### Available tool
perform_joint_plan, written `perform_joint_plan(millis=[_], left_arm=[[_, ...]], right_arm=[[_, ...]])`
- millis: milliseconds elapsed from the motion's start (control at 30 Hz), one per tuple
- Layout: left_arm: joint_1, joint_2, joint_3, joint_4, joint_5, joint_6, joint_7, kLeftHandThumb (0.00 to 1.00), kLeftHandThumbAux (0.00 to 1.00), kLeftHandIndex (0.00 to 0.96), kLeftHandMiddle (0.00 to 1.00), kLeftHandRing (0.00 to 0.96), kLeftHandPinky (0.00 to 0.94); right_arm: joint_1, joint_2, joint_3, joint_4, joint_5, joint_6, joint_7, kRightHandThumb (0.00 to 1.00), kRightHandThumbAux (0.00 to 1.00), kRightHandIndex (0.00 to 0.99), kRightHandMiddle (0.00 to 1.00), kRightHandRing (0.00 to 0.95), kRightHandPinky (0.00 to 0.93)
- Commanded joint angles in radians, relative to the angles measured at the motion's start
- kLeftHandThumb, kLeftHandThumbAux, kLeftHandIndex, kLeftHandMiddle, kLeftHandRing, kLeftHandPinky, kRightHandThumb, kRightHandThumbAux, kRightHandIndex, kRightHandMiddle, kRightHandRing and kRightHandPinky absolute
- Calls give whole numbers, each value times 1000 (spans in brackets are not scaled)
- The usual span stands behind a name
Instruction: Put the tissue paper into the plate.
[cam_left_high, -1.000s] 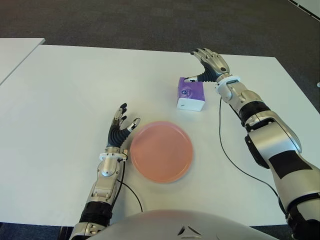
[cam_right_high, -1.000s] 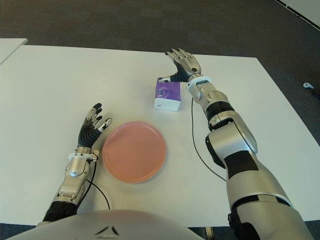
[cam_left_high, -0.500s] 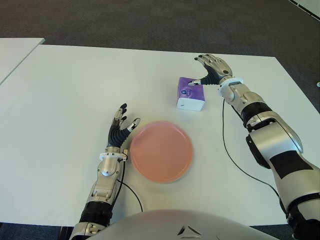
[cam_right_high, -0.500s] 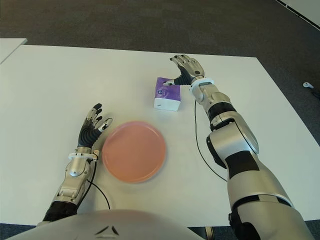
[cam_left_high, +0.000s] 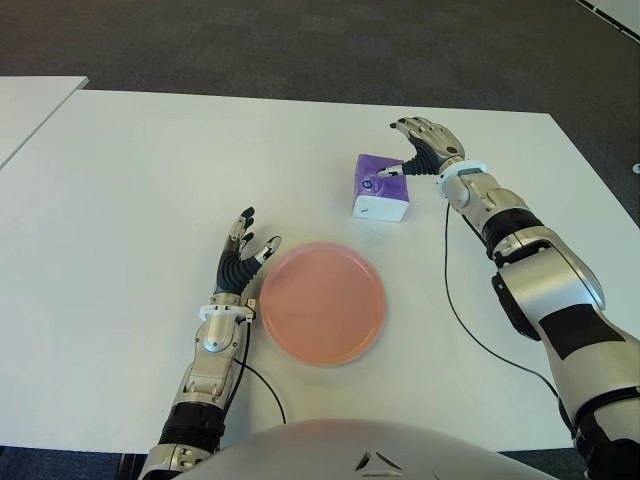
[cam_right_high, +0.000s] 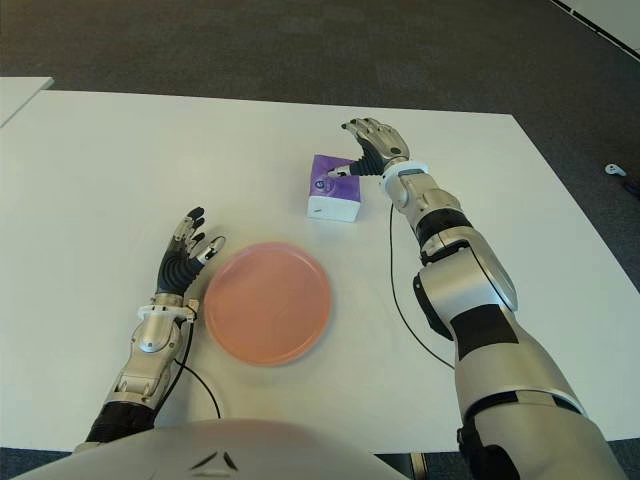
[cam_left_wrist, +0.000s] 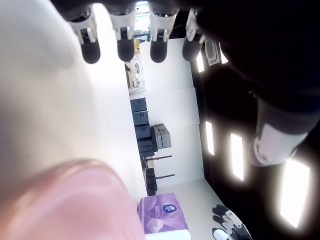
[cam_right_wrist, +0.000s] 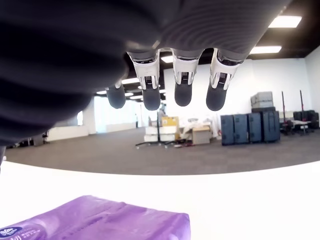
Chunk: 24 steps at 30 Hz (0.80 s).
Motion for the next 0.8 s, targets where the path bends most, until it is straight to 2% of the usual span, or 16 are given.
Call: perform_joint_plan(millis=[33, 800], left_arm=[[-1, -2, -1, 24, 6, 7, 7, 0, 550, 0, 0, 0, 0], [0, -10, -4, 39, 15, -3, 26, 0, 535, 0, 0, 0, 0]], right_arm=[[37, 11, 5, 16, 5, 15, 8, 247, 362, 0, 0, 0, 0], [75, 67, 34, 35, -11, 27, -7, 208, 371, 0, 0, 0, 0]])
